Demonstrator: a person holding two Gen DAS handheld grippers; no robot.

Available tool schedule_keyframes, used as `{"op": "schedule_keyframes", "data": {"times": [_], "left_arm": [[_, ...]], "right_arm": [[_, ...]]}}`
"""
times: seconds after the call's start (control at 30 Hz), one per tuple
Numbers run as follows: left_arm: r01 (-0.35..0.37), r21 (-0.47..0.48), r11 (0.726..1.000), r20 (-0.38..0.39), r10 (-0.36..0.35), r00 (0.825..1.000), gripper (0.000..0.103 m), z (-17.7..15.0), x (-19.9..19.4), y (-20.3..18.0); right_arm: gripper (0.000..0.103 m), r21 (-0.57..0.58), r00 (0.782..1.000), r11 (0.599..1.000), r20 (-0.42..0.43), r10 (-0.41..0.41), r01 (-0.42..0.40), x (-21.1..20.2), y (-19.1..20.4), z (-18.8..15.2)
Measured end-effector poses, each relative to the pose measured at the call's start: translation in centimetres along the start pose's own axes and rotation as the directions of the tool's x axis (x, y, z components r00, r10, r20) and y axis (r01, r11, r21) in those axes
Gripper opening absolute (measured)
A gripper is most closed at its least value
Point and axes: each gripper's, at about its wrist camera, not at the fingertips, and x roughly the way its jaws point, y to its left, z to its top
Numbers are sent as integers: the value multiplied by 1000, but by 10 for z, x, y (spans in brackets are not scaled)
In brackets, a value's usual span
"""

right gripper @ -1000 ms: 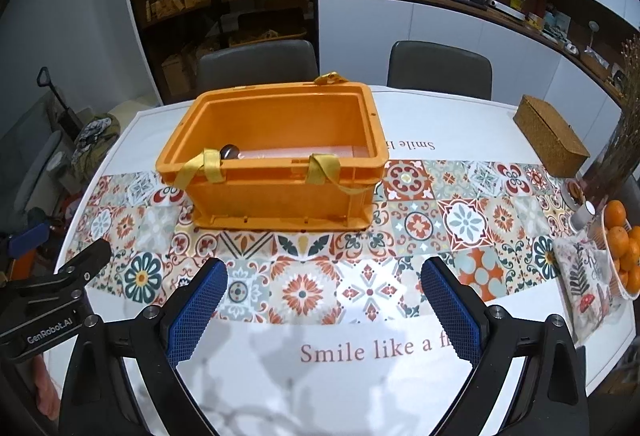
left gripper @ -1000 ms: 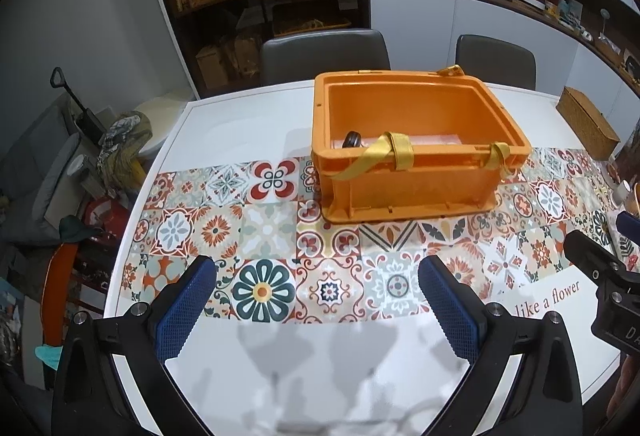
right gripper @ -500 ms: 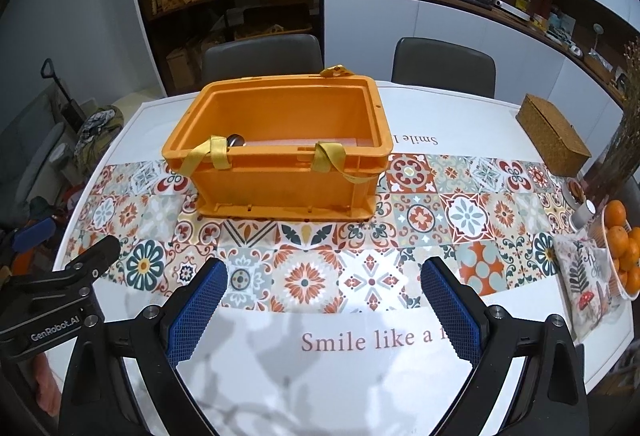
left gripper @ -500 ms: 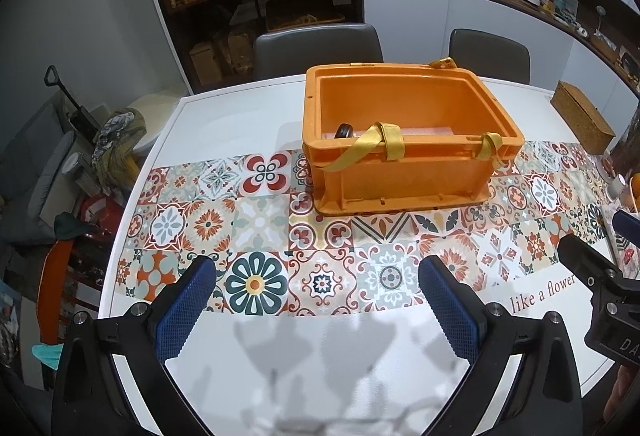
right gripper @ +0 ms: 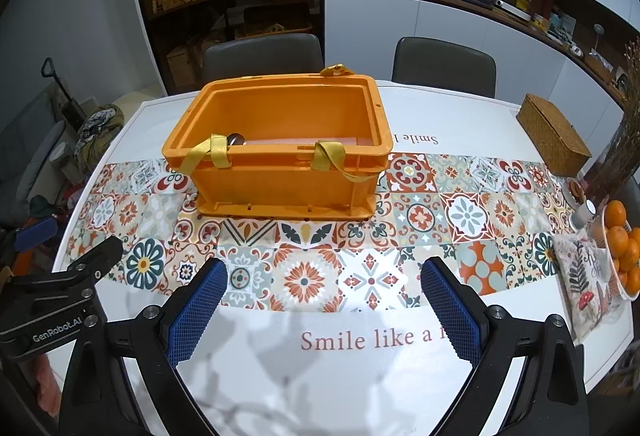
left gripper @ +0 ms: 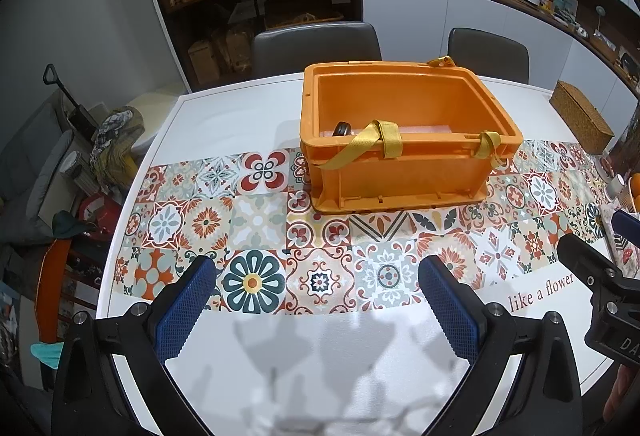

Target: Organize rigid objects

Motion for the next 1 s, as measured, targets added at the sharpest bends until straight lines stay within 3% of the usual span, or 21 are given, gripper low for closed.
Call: {"op": "schedule_keyframes", "data": {"times": [1.0], "left_arm": [[10,-6,1000,-7,-10,1000,103,-1,2,0]], "right_arm": [[98,0,1000,1000,-6,3,-3,1,0,1]]}}
